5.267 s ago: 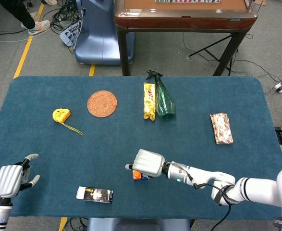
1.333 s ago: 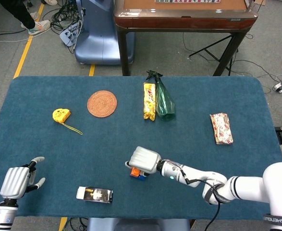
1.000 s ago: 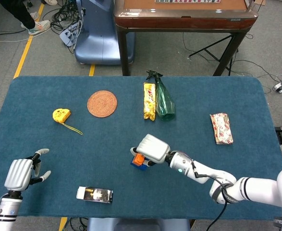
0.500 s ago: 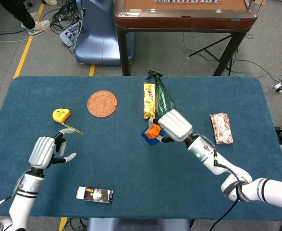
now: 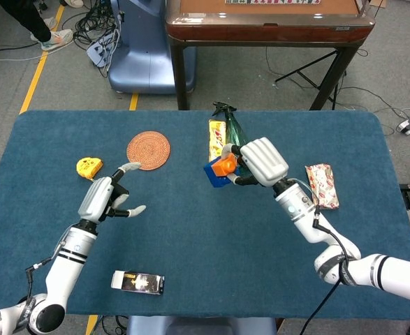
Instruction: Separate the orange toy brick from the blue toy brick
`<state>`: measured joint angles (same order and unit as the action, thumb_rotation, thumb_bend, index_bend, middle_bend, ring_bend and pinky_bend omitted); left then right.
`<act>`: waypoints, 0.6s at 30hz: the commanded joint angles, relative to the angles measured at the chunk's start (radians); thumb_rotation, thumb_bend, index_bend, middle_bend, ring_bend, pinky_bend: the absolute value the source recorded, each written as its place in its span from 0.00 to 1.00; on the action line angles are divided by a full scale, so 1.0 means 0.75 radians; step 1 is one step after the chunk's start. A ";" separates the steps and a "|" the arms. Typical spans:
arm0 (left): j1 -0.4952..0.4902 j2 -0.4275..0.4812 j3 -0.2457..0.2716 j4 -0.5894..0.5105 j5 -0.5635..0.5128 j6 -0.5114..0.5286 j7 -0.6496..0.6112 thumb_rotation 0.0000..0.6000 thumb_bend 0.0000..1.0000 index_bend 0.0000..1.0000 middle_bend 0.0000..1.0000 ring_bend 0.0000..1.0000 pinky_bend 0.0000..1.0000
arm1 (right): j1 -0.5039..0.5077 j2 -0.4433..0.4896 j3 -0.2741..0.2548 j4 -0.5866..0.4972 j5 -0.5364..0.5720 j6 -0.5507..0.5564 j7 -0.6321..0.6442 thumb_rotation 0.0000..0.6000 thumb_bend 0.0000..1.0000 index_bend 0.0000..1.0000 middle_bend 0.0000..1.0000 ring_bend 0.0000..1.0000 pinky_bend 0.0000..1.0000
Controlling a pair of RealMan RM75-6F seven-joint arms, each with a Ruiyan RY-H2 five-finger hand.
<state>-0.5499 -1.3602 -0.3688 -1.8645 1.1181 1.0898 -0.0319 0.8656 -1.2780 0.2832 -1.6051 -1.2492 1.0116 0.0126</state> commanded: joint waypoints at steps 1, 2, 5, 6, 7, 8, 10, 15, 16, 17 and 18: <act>-0.065 -0.041 -0.060 -0.046 -0.172 -0.038 0.010 1.00 0.00 0.17 1.00 1.00 1.00 | 0.016 -0.040 0.036 0.011 0.064 -0.010 -0.012 1.00 0.33 0.74 1.00 1.00 1.00; -0.074 -0.050 -0.067 -0.047 -0.206 -0.038 0.010 1.00 0.00 0.17 1.00 1.00 1.00 | 0.020 -0.048 0.043 0.013 0.079 -0.014 -0.015 1.00 0.33 0.74 1.00 1.00 1.00; -0.105 -0.072 -0.083 -0.043 -0.309 -0.048 0.020 1.00 0.00 0.15 1.00 1.00 1.00 | 0.034 -0.074 0.068 0.013 0.136 -0.028 -0.027 1.00 0.33 0.74 1.00 1.00 1.00; -0.114 -0.078 -0.087 -0.040 -0.334 -0.049 0.025 1.00 0.00 0.15 1.00 1.00 1.00 | 0.039 -0.081 0.077 0.011 0.156 -0.032 -0.029 1.00 0.33 0.74 1.00 1.00 1.00; -0.122 -0.084 -0.089 -0.037 -0.356 -0.047 0.031 1.00 0.00 0.15 1.00 1.00 1.00 | 0.044 -0.089 0.085 0.010 0.177 -0.037 -0.031 1.00 0.33 0.74 1.00 1.00 1.00; -0.132 -0.093 -0.093 -0.035 -0.381 -0.041 0.037 1.00 0.00 0.15 1.00 1.00 1.00 | 0.050 -0.099 0.098 0.007 0.202 -0.040 -0.036 1.00 0.33 0.74 1.00 1.00 1.00; -0.146 -0.108 -0.097 -0.033 -0.406 -0.033 0.043 1.00 0.00 0.15 1.00 1.00 1.00 | 0.060 -0.120 0.115 0.006 0.235 -0.037 -0.043 1.00 0.33 0.74 1.00 1.00 1.00; -0.175 -0.155 -0.102 -0.005 -0.427 0.012 0.059 1.00 0.00 0.13 1.00 1.00 1.00 | 0.092 -0.189 0.151 -0.001 0.305 -0.009 -0.092 1.00 0.33 0.74 1.00 1.00 1.00; -0.181 -0.169 -0.106 0.001 -0.437 0.027 0.063 1.00 0.00 0.13 1.00 1.00 1.00 | 0.099 -0.204 0.157 -0.004 0.323 -0.002 -0.107 1.00 0.33 0.74 1.00 1.00 1.00; -0.186 -0.179 -0.109 0.006 -0.446 0.040 0.068 1.00 0.00 0.13 1.00 1.00 1.00 | 0.105 -0.215 0.161 -0.005 0.337 0.002 -0.120 1.00 0.33 0.74 1.00 1.00 1.00; -0.190 -0.188 -0.112 0.012 -0.452 0.051 0.073 1.00 0.00 0.13 1.00 1.00 1.00 | 0.111 -0.226 0.166 -0.006 0.351 0.006 -0.133 1.00 0.33 0.74 1.00 1.00 1.00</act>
<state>-0.6850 -1.4903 -0.4483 -1.8634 0.7885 1.1167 0.0157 0.9411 -1.4363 0.4005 -1.6069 -0.9974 1.0094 -0.0760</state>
